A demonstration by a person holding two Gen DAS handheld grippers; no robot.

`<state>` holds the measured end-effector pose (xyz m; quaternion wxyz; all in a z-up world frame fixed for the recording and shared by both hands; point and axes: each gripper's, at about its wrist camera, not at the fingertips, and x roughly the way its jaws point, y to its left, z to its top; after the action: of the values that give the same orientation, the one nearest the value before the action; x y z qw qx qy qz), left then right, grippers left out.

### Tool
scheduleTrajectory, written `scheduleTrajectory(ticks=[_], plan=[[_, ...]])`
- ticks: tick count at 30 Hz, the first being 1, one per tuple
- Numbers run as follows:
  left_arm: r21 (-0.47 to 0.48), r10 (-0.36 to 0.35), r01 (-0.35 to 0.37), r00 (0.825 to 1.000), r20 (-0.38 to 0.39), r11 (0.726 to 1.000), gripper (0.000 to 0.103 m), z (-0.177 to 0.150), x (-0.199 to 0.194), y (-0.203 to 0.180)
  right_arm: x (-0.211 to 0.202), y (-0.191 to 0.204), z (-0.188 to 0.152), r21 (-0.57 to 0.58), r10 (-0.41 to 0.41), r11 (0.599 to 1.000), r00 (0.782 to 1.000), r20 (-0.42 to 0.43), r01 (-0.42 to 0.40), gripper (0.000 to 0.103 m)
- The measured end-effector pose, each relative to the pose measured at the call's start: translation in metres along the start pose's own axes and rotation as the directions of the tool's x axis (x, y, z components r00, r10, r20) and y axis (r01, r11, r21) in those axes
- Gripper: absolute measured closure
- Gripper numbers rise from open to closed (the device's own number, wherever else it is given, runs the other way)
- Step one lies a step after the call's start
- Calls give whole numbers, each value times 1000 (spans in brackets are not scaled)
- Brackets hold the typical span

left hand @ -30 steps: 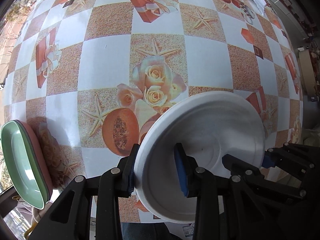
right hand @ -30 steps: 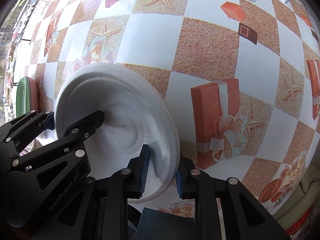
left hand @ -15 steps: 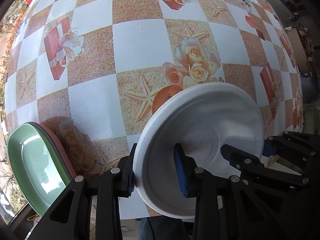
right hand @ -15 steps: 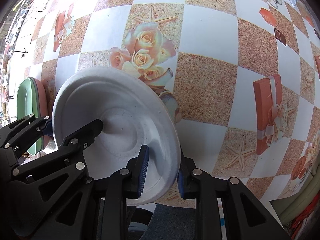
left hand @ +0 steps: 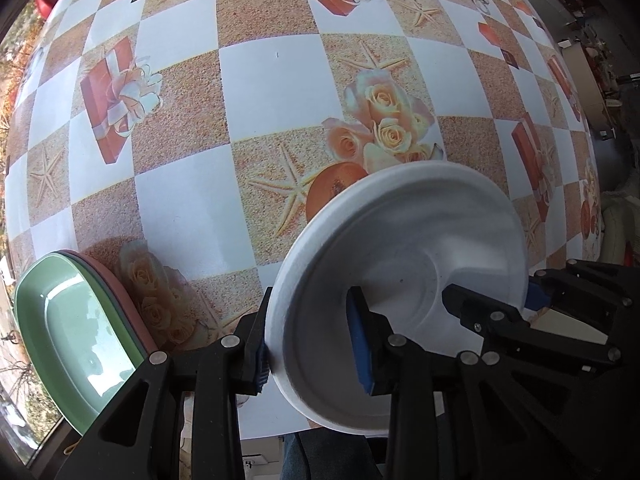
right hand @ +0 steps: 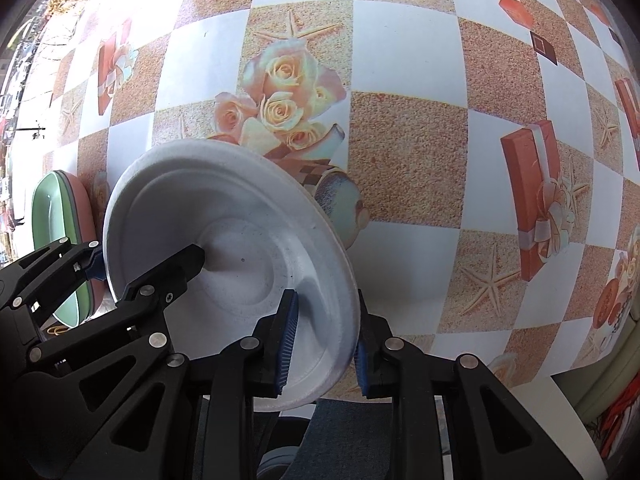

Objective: Organize plates and bowls
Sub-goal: 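Lift the white bowl with both grippers and carry it over the green plate, then lower the white bowl onto the green plate and open both grippers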

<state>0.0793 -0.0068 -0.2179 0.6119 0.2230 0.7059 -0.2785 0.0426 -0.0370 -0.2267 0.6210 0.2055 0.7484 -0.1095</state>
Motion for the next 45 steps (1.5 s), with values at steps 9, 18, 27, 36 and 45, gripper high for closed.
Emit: scheduleTrajectory(ticks=[9, 18, 27, 36, 45], plan=[[-17, 16, -15, 999, 52, 1000, 68, -2, -36, 10, -20, 13, 7, -16, 11, 1000, 1000, 22, -11, 76], [-90, 33, -22, 991, 129, 996, 67, -14, -80, 39, -59, 48, 16, -103, 11, 995, 996, 85, -2, 76], [-191, 68, -36, 984, 163, 981, 67, -39, -100, 87, -78, 95, 19, -208, 14, 978, 994, 113, 10, 76], [-320, 110, -54, 981, 159, 946, 67, -70, -102, 136, -65, 152, 24, -332, 25, 943, 995, 102, 10, 76], [-408, 109, -46, 985, 131, 912, 67, -91, -91, 173, -37, 203, 19, -438, 11, 899, 998, 63, 18, 76]])
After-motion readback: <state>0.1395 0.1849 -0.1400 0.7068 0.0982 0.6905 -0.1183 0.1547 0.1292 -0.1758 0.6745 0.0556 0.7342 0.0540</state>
